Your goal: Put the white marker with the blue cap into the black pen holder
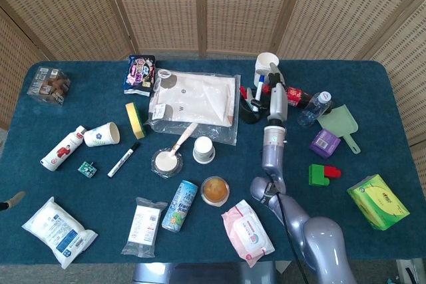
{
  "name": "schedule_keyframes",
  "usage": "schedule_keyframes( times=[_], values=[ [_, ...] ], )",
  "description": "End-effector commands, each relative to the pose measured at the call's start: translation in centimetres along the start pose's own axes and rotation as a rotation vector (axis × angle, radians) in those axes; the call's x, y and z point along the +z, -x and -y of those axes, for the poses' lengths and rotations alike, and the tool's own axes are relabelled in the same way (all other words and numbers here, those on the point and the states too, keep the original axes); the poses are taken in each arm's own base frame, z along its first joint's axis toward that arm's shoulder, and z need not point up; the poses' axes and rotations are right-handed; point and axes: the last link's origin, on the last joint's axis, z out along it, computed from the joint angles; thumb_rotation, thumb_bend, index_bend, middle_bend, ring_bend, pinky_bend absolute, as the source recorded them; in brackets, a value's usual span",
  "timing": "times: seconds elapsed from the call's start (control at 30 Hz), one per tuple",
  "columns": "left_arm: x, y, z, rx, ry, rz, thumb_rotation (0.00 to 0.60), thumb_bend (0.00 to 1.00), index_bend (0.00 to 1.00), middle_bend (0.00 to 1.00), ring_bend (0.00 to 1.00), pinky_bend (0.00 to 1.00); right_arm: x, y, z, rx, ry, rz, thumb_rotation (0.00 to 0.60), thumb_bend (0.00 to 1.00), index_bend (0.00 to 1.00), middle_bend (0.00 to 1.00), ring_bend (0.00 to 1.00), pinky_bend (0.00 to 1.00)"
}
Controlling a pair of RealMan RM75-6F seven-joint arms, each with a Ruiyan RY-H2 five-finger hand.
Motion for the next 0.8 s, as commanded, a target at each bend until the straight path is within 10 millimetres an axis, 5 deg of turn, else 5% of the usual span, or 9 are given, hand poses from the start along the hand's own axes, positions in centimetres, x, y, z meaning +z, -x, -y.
schedule_keyframes(
  times=[0.03, 0.5, 0.8],
  values=[
    [0.0, 0.0, 0.1, -0.002, 0.001, 0.000, 0.600, 0.09, 0.00, 0.00, 0.00, 0.00, 0.0, -0.5, 0.1, -0.004, -0.018, -0.013, 0.600, 0.40, 0.29, 0.03, 0.00, 0.04],
    [-0.2, 0.1, -0.3, -0.005, 0.030, 0.014, 0.600, 0.09, 0.00, 0.00, 0.00, 0.00, 1.0, -4.2, 3.4, 0.013, -0.181, -0.074, 0.600, 0.40, 0.29, 0.03, 0.00, 0.04],
    [-0.6, 0.0, -0.5, -0.010, 0.063, 0.019, 0.600, 0.09, 0.00, 0.00, 0.00, 0.00, -2.1, -9.7, 5.4, -0.085, -0.340, -0.015, 0.600, 0.41, 0.29, 0.03, 0.00, 0.04]
  ],
)
